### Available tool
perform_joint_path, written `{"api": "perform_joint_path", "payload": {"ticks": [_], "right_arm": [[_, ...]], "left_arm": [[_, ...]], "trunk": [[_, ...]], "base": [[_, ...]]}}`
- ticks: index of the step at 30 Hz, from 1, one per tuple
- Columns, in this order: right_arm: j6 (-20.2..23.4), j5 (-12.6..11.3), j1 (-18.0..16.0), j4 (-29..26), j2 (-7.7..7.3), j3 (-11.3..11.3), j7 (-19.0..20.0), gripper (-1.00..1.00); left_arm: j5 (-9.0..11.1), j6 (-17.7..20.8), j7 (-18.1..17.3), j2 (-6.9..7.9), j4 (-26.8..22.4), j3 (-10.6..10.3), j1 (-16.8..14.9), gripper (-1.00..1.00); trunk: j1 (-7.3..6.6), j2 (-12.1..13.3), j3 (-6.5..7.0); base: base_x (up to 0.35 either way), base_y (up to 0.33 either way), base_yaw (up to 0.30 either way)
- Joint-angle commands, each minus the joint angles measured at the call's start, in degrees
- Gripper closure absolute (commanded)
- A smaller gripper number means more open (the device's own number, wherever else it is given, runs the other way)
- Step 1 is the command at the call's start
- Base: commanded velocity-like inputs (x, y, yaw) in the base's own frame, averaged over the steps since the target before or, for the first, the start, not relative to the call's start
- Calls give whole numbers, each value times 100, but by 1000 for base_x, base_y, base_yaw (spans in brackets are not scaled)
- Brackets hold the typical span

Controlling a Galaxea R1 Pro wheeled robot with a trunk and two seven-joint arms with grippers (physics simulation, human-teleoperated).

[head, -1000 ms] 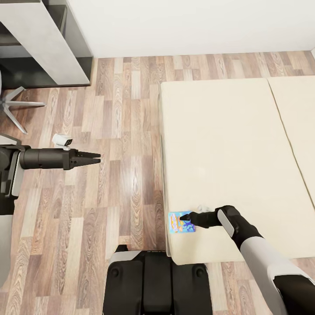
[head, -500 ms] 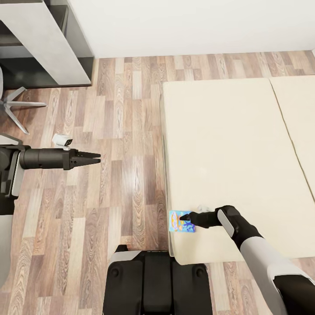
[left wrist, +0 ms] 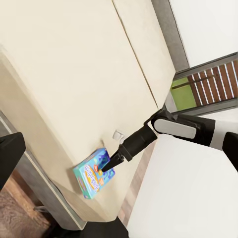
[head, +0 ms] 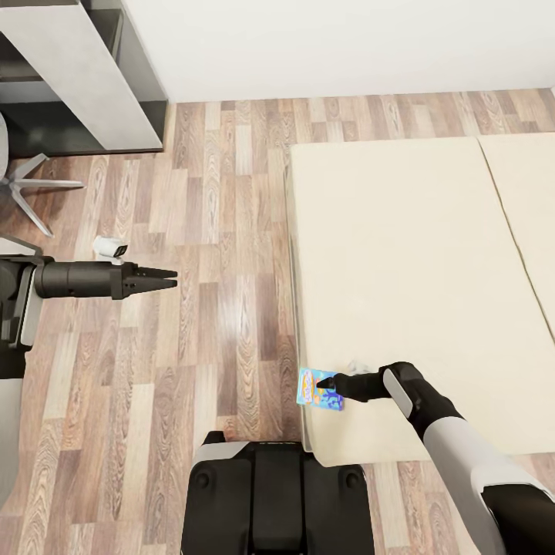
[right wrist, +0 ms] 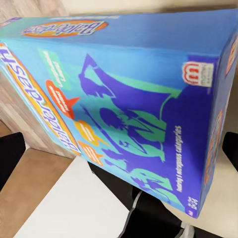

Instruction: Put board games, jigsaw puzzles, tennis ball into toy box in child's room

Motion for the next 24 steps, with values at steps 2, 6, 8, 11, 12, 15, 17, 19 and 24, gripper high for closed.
{"api": "perform_joint_path", "payload": {"ticks": [2,6,8,11,12,15,17,19,24], "right_arm": [[15,-10,-2,-5,-6,28,12,-100],[15,-10,-2,-5,-6,28,11,-100],[15,-10,-2,-5,-5,28,13,-100],[15,-9,-2,-5,-5,28,11,-100],[15,-9,-2,-5,-5,28,12,-100],[15,-9,-2,-5,-5,28,11,-100],[15,-9,-2,-5,-5,28,11,-100],[15,-9,-2,-5,-5,28,10,-100],[15,-9,-2,-5,-8,28,8,-100]], "left_arm": [[2,61,-17,2,-1,-2,-2,-100],[2,61,-17,2,-1,-2,-2,-100],[2,61,-17,2,-1,-2,-2,-100],[2,61,-17,2,-1,-2,-2,-100],[2,61,-17,2,-1,-2,-2,-100],[2,61,-17,2,-1,-2,-2,-100],[2,61,-17,2,-1,-2,-2,-100],[0,61,-17,2,-1,-2,-2,-100],[1,61,-17,2,-1,-2,-2,-100]], "trunk": [[3,-9,-6],[3,-9,-6],[3,-9,-6],[3,-9,-6],[3,-9,-6],[3,-9,-6],[3,-9,-6],[3,-9,-6],[3,-9,-6]], "base": [[0,9,0],[0,4,0],[0,2,0],[0,1,0],[0,0,0],[0,0,0],[0,4,0],[0,34,0],[0,72,0]]}}
